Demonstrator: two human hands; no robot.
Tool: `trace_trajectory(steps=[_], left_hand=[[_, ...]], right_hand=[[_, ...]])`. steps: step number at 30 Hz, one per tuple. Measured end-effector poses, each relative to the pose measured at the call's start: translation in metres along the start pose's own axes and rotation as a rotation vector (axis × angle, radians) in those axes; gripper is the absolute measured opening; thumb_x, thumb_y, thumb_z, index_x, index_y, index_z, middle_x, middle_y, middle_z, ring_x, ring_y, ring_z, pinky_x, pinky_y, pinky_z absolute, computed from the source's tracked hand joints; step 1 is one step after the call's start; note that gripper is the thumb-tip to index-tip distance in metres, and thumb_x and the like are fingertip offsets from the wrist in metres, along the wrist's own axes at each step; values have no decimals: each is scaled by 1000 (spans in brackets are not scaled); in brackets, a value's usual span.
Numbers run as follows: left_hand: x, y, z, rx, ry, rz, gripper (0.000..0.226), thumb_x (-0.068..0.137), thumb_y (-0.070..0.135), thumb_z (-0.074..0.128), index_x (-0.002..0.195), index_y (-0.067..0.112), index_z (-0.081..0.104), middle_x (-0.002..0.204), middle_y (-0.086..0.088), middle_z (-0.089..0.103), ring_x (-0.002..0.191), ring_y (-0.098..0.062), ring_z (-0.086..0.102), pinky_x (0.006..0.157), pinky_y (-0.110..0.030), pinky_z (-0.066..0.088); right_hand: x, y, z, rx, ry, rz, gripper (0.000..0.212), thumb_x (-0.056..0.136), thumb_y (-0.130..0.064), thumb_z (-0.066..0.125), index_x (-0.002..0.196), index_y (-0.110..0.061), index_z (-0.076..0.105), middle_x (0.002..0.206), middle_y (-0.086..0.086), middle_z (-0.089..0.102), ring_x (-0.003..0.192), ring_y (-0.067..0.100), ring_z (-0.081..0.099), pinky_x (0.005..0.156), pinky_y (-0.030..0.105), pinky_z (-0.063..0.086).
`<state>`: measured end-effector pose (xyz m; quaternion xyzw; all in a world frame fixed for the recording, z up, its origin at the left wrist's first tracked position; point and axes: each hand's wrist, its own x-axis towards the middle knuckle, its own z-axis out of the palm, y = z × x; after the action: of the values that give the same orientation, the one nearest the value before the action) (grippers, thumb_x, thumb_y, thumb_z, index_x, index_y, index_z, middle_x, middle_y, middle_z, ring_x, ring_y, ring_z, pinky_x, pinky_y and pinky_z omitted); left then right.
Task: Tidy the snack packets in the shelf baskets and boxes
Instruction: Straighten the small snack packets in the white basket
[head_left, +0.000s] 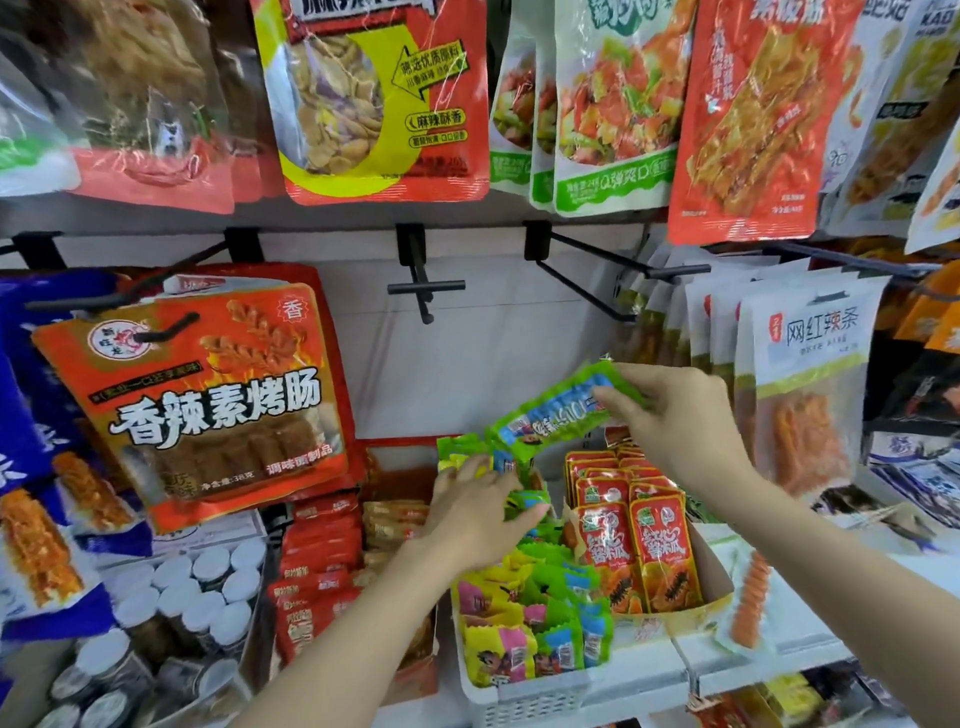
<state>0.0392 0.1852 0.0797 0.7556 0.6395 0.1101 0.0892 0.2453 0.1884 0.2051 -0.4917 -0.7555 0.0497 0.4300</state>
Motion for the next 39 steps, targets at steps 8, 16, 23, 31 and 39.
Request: trace_trajectory(steps=[8,16,23,31,39], left_hand=[[-17,-7,2,-158,27,11,50,92,66,41,126,35,59,144,10,51,149,-6,7,118,-46,8],[-20,-9,4,-141,52,27,51,90,69,37,123,36,60,141,9,53,148,-4,7,118,-46,8],[-21,-9,5,-140,53,26,45,93,67,36,119,36,57,146,10,48,148,-3,6,119,-46,7],[-24,-9,6,-139,89,41,42,93,65,37,114,35,58,144,11,45,147,-6,12,118,-43,9],[-14,-10,0,-85,4,35,42,93,67,35,115,37,54,157,19,27,147,-11,9,113,-47,9]], right_hand=[[-1,-8,43,-147,-310,-42,21,86,-24,73,103,-12,76,91,8,75,88,26,69,69,18,36],[8,-1,105,-401,-678,120,41,86,-37,71,123,-20,66,122,14,63,111,32,61,91,35,50],[14,15,83,-235,-636,157,24,74,-23,84,94,-12,77,95,10,74,93,20,68,82,28,53],[-3,11,114,-472,-733,20,20,85,-30,64,100,-34,76,106,2,71,101,25,65,85,30,53],[18,31,104,-142,-495,180,18,91,-26,67,101,-15,77,102,5,74,93,18,68,81,26,50]])
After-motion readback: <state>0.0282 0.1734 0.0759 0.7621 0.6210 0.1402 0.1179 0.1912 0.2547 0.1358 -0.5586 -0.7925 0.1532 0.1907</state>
